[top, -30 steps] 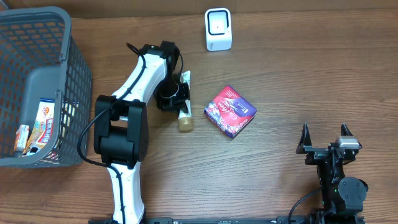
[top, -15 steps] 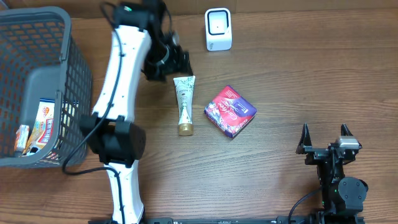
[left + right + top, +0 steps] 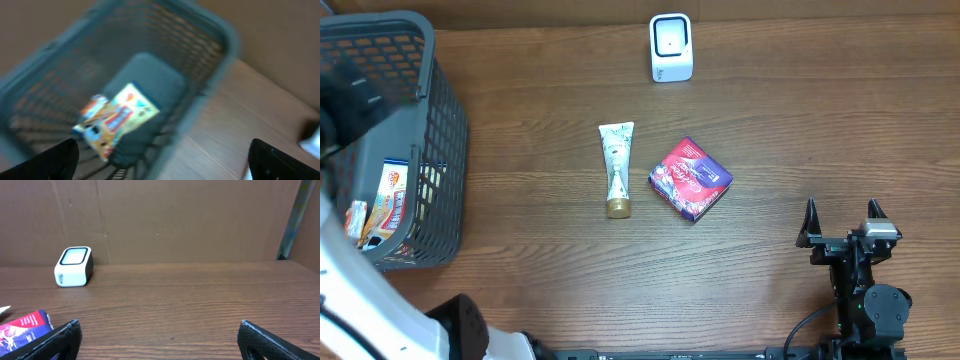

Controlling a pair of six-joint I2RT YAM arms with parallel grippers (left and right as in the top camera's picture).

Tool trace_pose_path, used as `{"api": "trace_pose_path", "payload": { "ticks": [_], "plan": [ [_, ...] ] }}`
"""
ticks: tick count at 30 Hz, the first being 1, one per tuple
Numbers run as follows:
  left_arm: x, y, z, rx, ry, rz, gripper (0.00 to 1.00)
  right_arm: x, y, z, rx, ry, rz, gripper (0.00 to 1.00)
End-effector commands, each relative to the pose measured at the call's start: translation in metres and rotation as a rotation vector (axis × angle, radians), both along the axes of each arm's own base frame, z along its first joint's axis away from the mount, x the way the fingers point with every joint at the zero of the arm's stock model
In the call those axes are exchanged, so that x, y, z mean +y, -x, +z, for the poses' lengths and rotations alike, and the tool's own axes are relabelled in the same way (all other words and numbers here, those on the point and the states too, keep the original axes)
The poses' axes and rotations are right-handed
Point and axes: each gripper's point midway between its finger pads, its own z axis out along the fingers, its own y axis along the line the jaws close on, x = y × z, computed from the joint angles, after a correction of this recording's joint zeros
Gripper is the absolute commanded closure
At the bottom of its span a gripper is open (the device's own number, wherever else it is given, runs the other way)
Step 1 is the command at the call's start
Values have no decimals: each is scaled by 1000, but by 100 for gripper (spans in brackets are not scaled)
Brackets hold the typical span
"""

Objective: Scan the item barcode
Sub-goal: 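Reach the left gripper into the basket and grasp the yellow snack bag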

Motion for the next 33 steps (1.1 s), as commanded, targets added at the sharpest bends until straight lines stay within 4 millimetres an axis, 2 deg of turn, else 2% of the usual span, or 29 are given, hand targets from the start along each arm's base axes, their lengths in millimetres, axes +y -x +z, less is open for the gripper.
{"api": "trace_pose_path", "payload": {
  "ticks": [1,3,4,6,10,15,17,19,22,33],
  "plan": [
    [47,12,-42,129,71,141,0,1,0,-2,-3,1,5,0],
    [64,14,-85,236,153,189,0,1,0,-2,-3,1,5,0],
    [66,11,-98,264,172,189,0,1,0,-2,-3,1,5,0],
    [78,2,-145,357,213,194,0,1,0,-2,-3,1,5,0],
    [91,-12,-203,469,224,118,0,1,0,-2,-3,1,5,0],
    [100,-24,-264,614,273,17,0,1,0,-2,-3,1,5,0],
    [91,-29,-305,700,359,-103,0,1,0,-2,-3,1,5,0],
    [90,-24,-340,790,425,-112,0,1,0,-2,-3,1,5,0],
    [89,-25,-358,828,447,-139,0,1,0,-2,-3,1,5,0],
    [94,-33,-389,850,448,-163,7,1,0,-2,-3,1,5,0]
  ]
}}
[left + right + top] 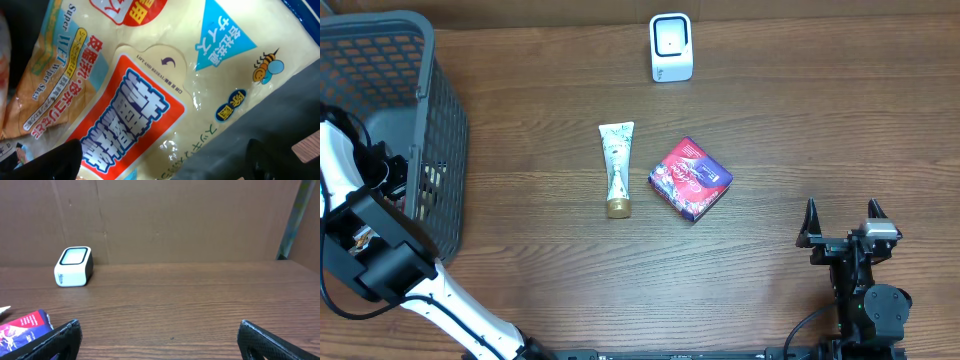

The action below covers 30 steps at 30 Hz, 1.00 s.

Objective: Scan the item barcode
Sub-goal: 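Reach the left gripper into the basket and grasp the yellow snack bag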

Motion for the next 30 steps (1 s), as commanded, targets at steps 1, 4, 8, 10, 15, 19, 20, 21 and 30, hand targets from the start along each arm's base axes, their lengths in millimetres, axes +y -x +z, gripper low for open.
{"api": "trace_pose_path", "payload": {
  "ticks": [1,4,8,10,15,19,20,21,30],
  "plan": [
    [-5,-1,-21,34,39,-33,8,1,0,-2,-3,1,5,0],
    [-7,2,-36,64,64,-32,15,1,0,-2,-3,1,5,0],
    [-8,4,-46,85,80,-33,20,1,0,-2,-3,1,5,0],
    [-7,2,-46,80,76,-32,59,1,0,-2,-3,1,5,0],
    [-4,-10,-33,30,67,25,96,1,0,-2,-3,1,5,0],
    [-9,-42,11,-122,125,36,96,1,0,-2,-3,1,5,0],
    [-10,-52,31,-179,134,36,96,1,0,-2,-3,1,5,0],
    [-10,-59,49,-225,135,34,96,1,0,-2,-3,1,5,0],
    [-31,-96,250,-791,5,-13,96,1,0,-2,-3,1,5,0]
  ]
}}
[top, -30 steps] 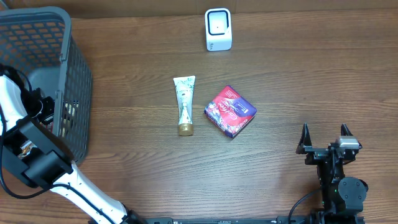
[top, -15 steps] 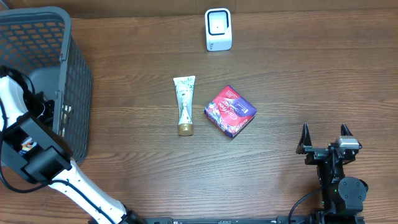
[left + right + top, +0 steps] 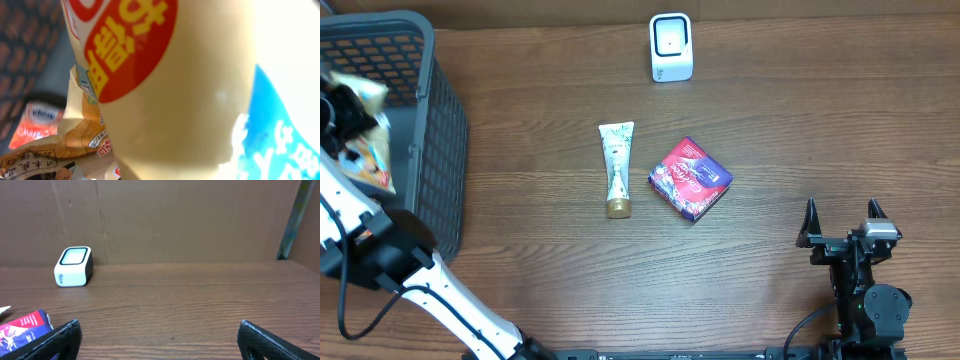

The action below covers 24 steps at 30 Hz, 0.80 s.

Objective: Scan the item barcode
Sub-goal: 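Reach the left gripper into the basket and grasp the yellow snack bag, then carry the yellow snack bag right and drop it beside the box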

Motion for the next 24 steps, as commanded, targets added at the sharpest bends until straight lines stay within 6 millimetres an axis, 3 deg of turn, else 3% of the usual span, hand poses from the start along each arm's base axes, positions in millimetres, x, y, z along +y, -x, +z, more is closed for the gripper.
{"api": "trace_pose_path", "payload": {
  "ticks": [1,3,6,7,8,9,10,13,14,15,17,20,21,24],
  "plan": [
    [-34,-2,110,-317,-40,-17,96,1,0,-2,-3,1,5,0],
    [-49,6,148,-413,-69,-21,96,1,0,-2,-3,1,5,0],
    [-119,22,218,-624,-17,-178,96,1,0,-2,-3,1,5,0],
    [-171,27,245,-722,66,-329,96,1,0,-2,-3,1,5,0],
    [-204,28,255,-759,118,-426,96,1,0,-2,-3,1,5,0],
    [-242,26,258,-765,163,-526,96,1,0,-2,-3,1,5,0],
    [-261,25,257,-757,182,-575,96,1,0,-2,-3,1,5,0],
    [-355,16,237,-683,266,-795,96,1,0,-2,-3,1,5,0],
    [-396,10,222,-640,274,-878,96,1,0,-2,-3,1,5,0],
    [-417,6,213,-617,275,-917,96,1,0,-2,-3,1,5,0],
    [-478,-5,177,-536,253,-1013,96,1,0,-2,-3,1,5,0],
    [-552,-16,122,-437,231,-1101,96,1,0,-2,-3,1,5,0],
    [-592,-18,94,-405,257,-1155,96,1,0,-2,-3,1,5,0],
    [-650,-20,48,-362,296,-1210,96,1,0,-2,-3,1,5,0]
  ]
}}
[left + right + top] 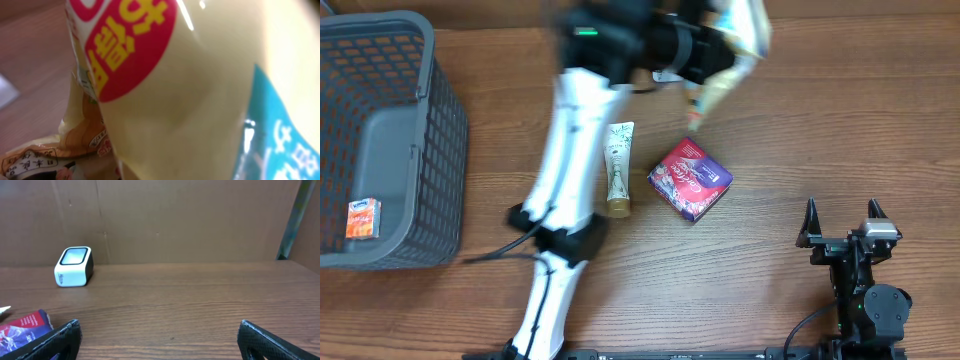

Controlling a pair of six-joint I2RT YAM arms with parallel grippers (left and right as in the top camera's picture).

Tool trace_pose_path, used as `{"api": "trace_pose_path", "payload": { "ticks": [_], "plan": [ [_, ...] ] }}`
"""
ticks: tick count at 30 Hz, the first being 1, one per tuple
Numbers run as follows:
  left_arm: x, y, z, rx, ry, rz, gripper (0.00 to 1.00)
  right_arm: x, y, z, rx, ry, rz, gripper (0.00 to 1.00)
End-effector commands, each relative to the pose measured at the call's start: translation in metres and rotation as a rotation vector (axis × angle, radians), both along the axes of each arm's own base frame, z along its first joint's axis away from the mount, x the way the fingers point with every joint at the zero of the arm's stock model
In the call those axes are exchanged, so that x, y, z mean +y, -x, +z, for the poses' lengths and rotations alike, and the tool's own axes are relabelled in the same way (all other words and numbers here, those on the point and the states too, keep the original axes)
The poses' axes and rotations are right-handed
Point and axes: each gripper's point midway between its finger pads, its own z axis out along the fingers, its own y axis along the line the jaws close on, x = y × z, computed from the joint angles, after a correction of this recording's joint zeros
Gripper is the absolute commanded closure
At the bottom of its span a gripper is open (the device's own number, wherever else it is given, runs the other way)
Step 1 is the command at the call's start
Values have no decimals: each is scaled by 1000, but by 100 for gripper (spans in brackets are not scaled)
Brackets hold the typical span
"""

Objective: Scan the item barcode
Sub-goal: 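Carry the yellow snack bag right and drop it beside the box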

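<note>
A yellow refill pouch (pixel 738 40) with red, blue and orange print hangs above the table at the back middle, and my left gripper (pixel 708 50) is shut on it. The pouch (pixel 190 100) fills the left wrist view and hides the fingers. The white barcode scanner (pixel 74 266) stands at the back of the table; in the overhead view my left arm covers it. My right gripper (pixel 841 238) rests open near the front right, with nothing between its fingers (pixel 57 340).
A grey mesh basket (pixel 438 150) stands at the left with a small orange packet (pixel 362 217) inside. A cream tube (pixel 616 168) and a purple box (pixel 691 178) lie mid-table, below the held pouch. A brown wall backs the table.
My left gripper, with the pouch in it, was over the basket at the far left and is now at the back middle, over the scanner's spot. The right arm has not moved.
My left gripper was above the basket, looking down at the pouch inside. Then it was down in the basket, close on the pouch. Then it held the pouch up over the basket, and now holds it at the back middle of the table.
</note>
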Motion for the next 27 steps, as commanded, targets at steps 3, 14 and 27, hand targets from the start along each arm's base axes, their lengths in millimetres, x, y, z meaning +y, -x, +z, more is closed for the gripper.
{"api": "trace_pose_path", "payload": {
  "ticks": [3,14,27],
  "plan": [
    [-87,2,-89,110,-31,-42,96,1,0,-2,-3,1,5,0],
    [-105,18,-149,249,-93,-64,59,1,0,-2,-3,1,5,0],
    [101,-2,88,-108,26,322,50,1,0,-2,-3,1,5,0]
  ]
}}
